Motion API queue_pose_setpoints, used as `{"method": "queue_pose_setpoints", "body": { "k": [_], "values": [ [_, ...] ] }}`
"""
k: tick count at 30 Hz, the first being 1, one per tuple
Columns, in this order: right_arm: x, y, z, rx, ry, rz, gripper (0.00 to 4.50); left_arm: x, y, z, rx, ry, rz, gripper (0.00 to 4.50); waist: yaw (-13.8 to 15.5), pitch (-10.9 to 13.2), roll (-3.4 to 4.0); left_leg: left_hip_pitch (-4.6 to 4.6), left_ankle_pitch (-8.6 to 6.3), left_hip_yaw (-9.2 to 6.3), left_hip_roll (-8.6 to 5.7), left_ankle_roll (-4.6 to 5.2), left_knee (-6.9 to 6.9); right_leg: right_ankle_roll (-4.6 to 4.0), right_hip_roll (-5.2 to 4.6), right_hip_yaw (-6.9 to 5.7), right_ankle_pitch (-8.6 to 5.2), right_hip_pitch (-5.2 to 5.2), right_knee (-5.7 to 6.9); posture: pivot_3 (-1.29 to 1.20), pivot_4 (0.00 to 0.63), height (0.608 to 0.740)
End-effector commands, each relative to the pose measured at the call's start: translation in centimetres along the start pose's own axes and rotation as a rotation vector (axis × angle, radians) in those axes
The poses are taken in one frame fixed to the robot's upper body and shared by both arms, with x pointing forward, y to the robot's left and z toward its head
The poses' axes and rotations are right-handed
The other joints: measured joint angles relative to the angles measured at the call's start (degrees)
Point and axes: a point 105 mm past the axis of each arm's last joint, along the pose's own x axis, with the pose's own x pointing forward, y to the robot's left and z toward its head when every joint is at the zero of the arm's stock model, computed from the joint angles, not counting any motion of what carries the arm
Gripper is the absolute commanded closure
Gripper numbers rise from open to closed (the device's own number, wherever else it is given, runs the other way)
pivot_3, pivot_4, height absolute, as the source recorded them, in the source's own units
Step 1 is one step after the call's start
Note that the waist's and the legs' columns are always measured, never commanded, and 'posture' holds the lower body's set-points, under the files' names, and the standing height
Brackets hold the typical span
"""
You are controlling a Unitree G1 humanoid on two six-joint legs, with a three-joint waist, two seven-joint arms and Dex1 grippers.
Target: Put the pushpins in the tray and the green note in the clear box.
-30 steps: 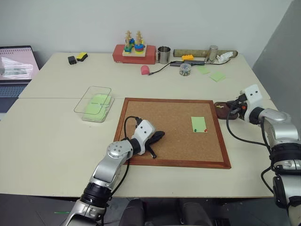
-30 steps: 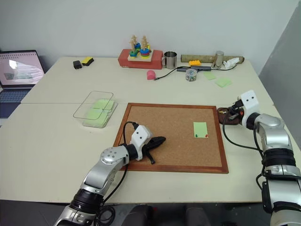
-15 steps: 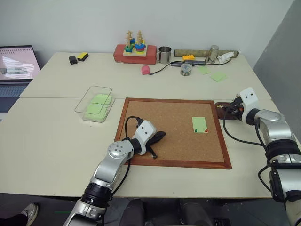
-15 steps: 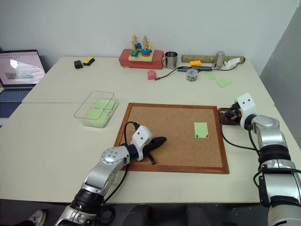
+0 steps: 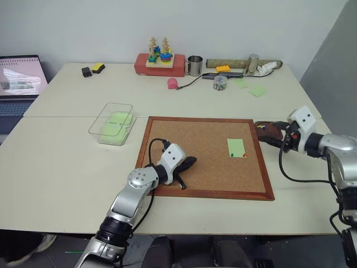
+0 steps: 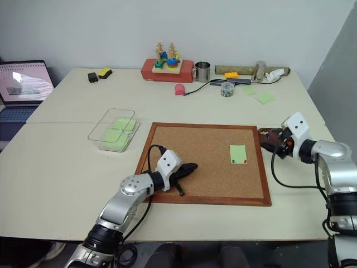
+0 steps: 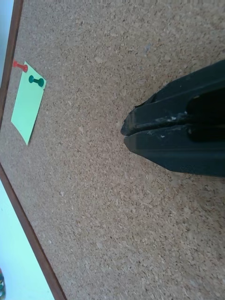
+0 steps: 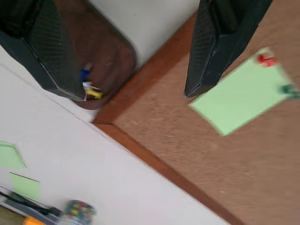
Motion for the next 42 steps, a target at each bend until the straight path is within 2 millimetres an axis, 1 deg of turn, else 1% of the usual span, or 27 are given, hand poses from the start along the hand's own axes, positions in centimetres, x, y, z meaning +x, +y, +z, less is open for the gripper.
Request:
{"method": "queue_pose_setpoints", "body": {
  "k": [1, 3, 5, 9, 17, 19, 20, 23, 29, 30, 35, 42],
  "values": [
    [-0.2, 2.8, 0.8, -0.029, -0.033, 0.108, 1.01, 0.1, -1.4, -2.2, -0.033, 0.076, -0.054, 4.5, 0.0, 0.0, -0.01, 0.05, 0.0, 0.0, -0.01, 0.0, 0.0, 0.01, 0.0, 0.0, -0.01, 0.07, -0.02, 0.0, 0.15, 0.74],
    [0.4, 3.6, 0.2, -0.031, -0.03, 0.124, 1.01, 0.1, -1.4, -2.2, -0.031, 0.077, -0.056, 4.5, 0.0, 0.0, -0.01, 0.14, 0.0, 0.01, 0.01, 0.0, 0.0, 0.02, 0.01, 0.0, -0.02, 0.17, -0.1, 0.0, 0.15, 0.74],
    [0.8, 4.0, -0.1, -0.041, -0.024, 0.131, 1.01, 0.1, -1.4, -2.1, -0.03, 0.078, -0.056, 4.5, -0.1, 0.0, -0.01, 0.2, 0.0, 0.04, 0.0, 0.0, 0.0, 0.02, 0.01, 0.02, -0.02, 0.23, -0.15, 0.0, 0.15, 0.74],
    [1.8, 4.1, -0.8, -0.063, -0.014, 0.124, 1.01, 0.2, -1.5, -2.1, -0.027, 0.079, -0.062, 4.5, 0.0, 0.0, -0.01, 0.28, 0.0, 0.01, 0.01, 0.0, 0.0, 0.03, 0.01, -0.01, -0.02, 0.36, -0.19, 0.0, 0.15, 0.74],
    [2.7, 4.4, -1.1, -0.058, -0.041, 0.13, 1.01, 0.2, -1.6, -2.0, -0.027, 0.074, -0.058, 4.5, 0.0, 0.0, -0.01, 0.29, 0.0, 0.0, 0.0, 0.0, -0.02, 0.03, 0.0, -0.01, -0.02, 0.39, -0.24, 0.0, 0.15, 0.74],
    [2.8, 4.5, -1.2, -0.056, -0.042, 0.131, 1.37, 0.1, -1.5, -2.1, -0.027, 0.075, -0.056, 4.5, 0.0, 0.0, -0.01, 0.29, 0.0, 0.0, 0.0, -0.01, -0.02, 0.03, 0.0, -0.01, -0.02, 0.39, -0.24, 0.0, 0.15, 0.74],
    [2.9, 4.5, -1.3, -0.056, -0.042, 0.131, 1.44, 0.1, -1.6, -2.1, -0.028, 0.075, -0.055, 4.5, 0.0, 0.0, -0.01, 0.29, 0.0, 0.0, 0.0, -0.01, -0.02, 0.03, 0.0, -0.01, -0.02, 0.39, -0.24, 0.0, 0.15, 0.74],
    [3.0, 4.5, -1.6, -0.06, -0.037, 0.13, 2.13, -0.1, -1.6, -2.2, -0.03, 0.078, -0.053, 4.5, 0.0, 0.0, -0.01, 0.29, 0.0, 0.0, 0.0, -0.01, -0.02, 0.03, 0.0, -0.01, -0.02, 0.39, -0.24, 0.0, 0.15, 0.74],
    [3.0, 4.4, -2.0, -0.063, -0.027, 0.126, 3.27, -0.3, -1.8, -2.3, -0.033, 0.081, -0.05, 4.5, 0.0, 0.0, -0.01, 0.33, 0.0, 0.01, 0.01, 0.0, -0.04, 0.03, 0.0, -0.01, -0.02, 0.41, -0.25, 0.0, 0.15, 0.74],
    [3.0, 4.3, -2.0, -0.063, -0.026, 0.124, 3.36, -0.3, -1.8, -2.3, -0.034, 0.081, -0.05, 4.5, 0.0, 0.0, -0.01, 0.33, 0.0, 0.01, 0.01, 0.0, -0.04, 0.03, 0.0, -0.01, -0.02, 0.42, -0.24, 0.0, 0.15, 0.74],
    [3.2, 4.3, -2.2, -0.066, -0.02, 0.122, 4.49, -0.4, -1.9, -2.4, -0.037, 0.083, -0.05, 4.5, 0.0, 0.0, -0.01, 0.33, -0.01, 0.01, 0.01, 0.0, -0.05, 0.02, 0.0, -0.01, -0.03, 0.42, -0.25, 0.0, 0.15, 0.74],
    [3.1, 4.3, -1.8, -0.07, -0.031, 0.125, 4.49, -0.4, -2.0, -2.4, -0.041, 0.086, -0.05, 4.5, 0.0, 0.0, -0.01, 0.35, -0.01, 0.01, 0.01, -0.01, -0.05, 0.02, 0.0, -0.01, -0.03, 0.43, -0.26, 0.0, 0.15, 0.74]
  ]
}}
